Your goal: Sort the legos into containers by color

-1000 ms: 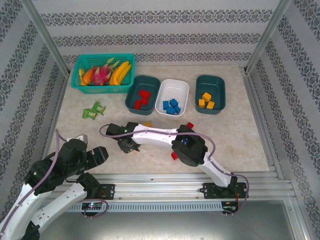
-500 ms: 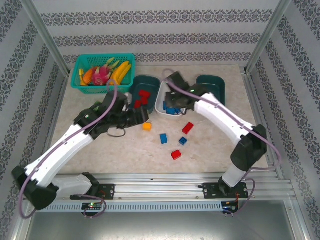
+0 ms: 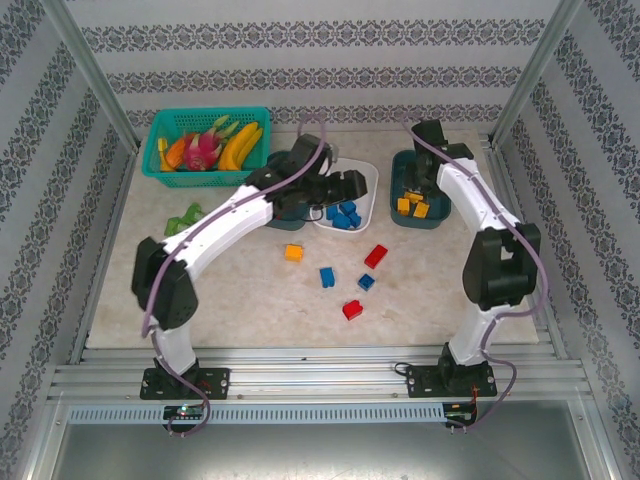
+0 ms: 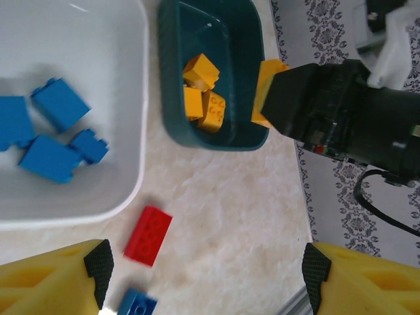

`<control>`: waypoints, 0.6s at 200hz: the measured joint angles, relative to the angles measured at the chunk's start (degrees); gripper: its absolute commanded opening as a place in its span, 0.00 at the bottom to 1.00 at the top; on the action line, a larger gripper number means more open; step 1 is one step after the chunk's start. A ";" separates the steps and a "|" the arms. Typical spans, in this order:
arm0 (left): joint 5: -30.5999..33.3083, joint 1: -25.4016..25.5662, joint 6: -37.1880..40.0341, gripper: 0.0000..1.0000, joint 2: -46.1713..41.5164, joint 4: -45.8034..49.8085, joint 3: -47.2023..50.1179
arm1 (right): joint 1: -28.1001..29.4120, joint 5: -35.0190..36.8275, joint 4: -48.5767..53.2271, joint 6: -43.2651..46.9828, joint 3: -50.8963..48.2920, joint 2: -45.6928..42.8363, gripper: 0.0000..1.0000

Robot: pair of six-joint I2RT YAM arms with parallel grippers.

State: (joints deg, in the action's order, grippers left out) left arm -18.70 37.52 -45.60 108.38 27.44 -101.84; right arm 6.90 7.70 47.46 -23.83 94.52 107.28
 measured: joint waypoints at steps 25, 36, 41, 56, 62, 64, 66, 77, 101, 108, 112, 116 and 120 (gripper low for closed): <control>-1.16 0.39 0.02 0.78 8.85 -0.55 -9.22 | -2.45 1.07 0.37 1.97 5.84 7.06 0.29; -1.60 0.55 0.00 0.78 12.26 -0.50 -13.07 | -3.23 1.99 0.61 2.86 8.63 10.01 0.29; -1.77 0.59 0.02 0.78 13.64 -0.44 -14.60 | -3.58 2.40 0.59 3.30 9.84 11.45 0.29; -2.19 0.72 0.02 0.78 16.92 -0.31 -18.51 | -4.33 3.58 1.33 4.33 12.98 14.84 0.29; -2.29 0.76 0.02 0.78 18.03 -0.26 -19.82 | -4.57 4.07 1.73 4.68 14.34 16.24 0.29; -2.32 0.76 0.02 0.78 18.45 -0.28 -20.26 | -4.66 4.24 1.90 4.79 14.82 16.74 0.29; -2.34 0.76 0.02 0.78 18.67 -0.28 -20.55 | -4.74 4.39 1.99 4.83 15.15 17.11 0.29; -2.34 0.79 0.02 0.78 20.06 -0.11 -22.23 | -5.01 5.40 2.95 5.38 17.51 19.52 0.29; -2.60 0.79 0.02 0.78 22.12 -0.02 -24.50 | -5.33 6.67 4.59 6.25 20.85 23.71 0.29; -2.75 0.79 0.02 0.78 22.43 -0.02 -24.70 | -5.57 6.73 5.09 6.29 21.51 24.74 0.30; -2.75 0.79 0.02 0.78 22.60 0.02 -24.79 | -5.68 6.75 5.35 6.29 21.92 25.29 0.30; -2.80 0.79 0.00 0.78 22.80 0.09 -24.85 | -5.68 6.78 5.73 6.29 22.47 25.92 0.30; -2.89 0.79 0.00 0.78 22.93 0.13 -24.90 | -5.68 6.78 5.97 6.27 22.88 26.40 0.30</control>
State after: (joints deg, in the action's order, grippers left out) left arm -21.58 38.30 -45.60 131.31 27.57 -126.74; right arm 1.21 14.48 53.43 -17.56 117.40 133.69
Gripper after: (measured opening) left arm 0.779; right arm 0.326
